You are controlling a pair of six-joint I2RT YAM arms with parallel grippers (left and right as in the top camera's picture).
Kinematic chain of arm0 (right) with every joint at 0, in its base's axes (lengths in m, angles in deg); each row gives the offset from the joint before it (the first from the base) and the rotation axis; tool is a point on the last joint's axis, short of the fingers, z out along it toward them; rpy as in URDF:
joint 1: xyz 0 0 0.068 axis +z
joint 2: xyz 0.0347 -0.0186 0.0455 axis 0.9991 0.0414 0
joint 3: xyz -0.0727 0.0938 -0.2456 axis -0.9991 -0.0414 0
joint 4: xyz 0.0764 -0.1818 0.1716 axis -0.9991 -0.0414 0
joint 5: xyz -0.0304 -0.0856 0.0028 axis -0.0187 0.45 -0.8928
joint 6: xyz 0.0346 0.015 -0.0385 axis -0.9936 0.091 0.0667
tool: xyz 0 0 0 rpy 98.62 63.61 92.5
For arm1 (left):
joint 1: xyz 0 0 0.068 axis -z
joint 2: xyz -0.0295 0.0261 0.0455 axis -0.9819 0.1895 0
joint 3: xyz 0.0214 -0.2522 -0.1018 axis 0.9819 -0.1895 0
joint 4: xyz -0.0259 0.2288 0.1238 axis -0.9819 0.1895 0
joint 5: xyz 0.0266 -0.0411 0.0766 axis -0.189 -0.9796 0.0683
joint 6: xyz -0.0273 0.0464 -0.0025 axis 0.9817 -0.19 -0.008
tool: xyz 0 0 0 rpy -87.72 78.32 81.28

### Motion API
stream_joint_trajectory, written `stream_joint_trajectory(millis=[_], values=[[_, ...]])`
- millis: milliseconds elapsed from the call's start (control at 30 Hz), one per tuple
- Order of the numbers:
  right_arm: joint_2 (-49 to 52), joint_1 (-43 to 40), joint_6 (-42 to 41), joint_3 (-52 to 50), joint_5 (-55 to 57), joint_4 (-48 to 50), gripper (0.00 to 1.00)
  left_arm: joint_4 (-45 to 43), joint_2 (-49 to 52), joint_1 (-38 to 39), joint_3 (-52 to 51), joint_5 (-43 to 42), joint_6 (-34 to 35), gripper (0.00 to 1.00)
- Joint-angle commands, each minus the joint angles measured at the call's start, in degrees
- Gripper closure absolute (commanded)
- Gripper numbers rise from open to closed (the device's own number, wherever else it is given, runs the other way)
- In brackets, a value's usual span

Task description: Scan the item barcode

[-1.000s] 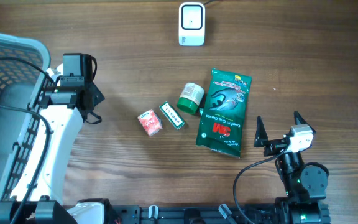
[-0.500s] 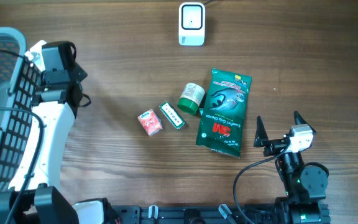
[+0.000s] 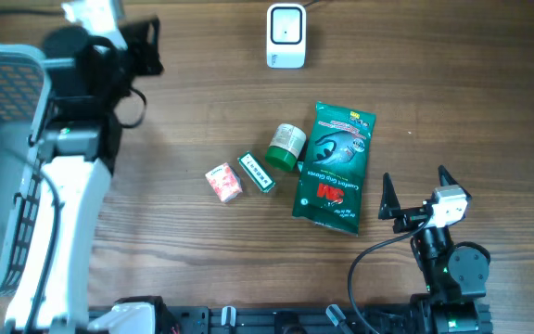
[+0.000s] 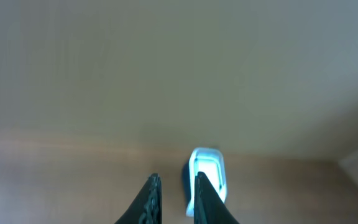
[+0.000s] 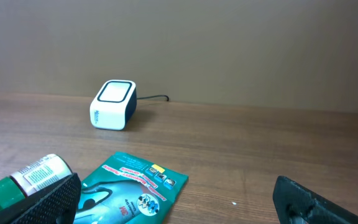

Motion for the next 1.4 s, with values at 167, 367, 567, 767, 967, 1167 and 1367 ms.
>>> stream_joint_trajectory(millis=[167, 367, 567, 767, 967, 1167, 1367], values=[[-0.31, 0.13, 0.66, -0.04, 0.37, 0.15, 0.00, 18.51, -19.15, 0.04, 19.30, 23.06, -30.82, 0.94], [-0.31, 0.13, 0.48, -0.04, 0.42, 0.74, 0.00, 24.48, -32.61, 0.02, 19.23, 29.27, -33.18, 0.94], [-0.20, 0.13, -33.99, -0.04, -9.27, 0.96, 0.00, 28.00, -45.88, 0.00, 18.64, 20.59, -32.96, 0.71], [3.41, 0.13, -52.35, -0.04, -19.76, 1.73, 0.00, 20.87, -58.62, 0.00, 8.90, 19.91, -32.96, 0.42], [9.77, 0.13, -59.32, -0.04, -40.70, 1.84, 0.00, 18.25, -65.70, -0.02, 5.62, 16.26, -33.00, 0.00], [10.86, 0.13, -60.81, -0.04, -52.63, 1.60, 0.00, 18.03, -72.94, -0.11, 5.62, 16.26, -33.05, 0.00], [10.91, 0.13, -57.66, -0.04, -58.88, 0.42, 0.00, 17.57, -77.26, -0.09, 6.71, 18.18, -33.00, 0.00]])
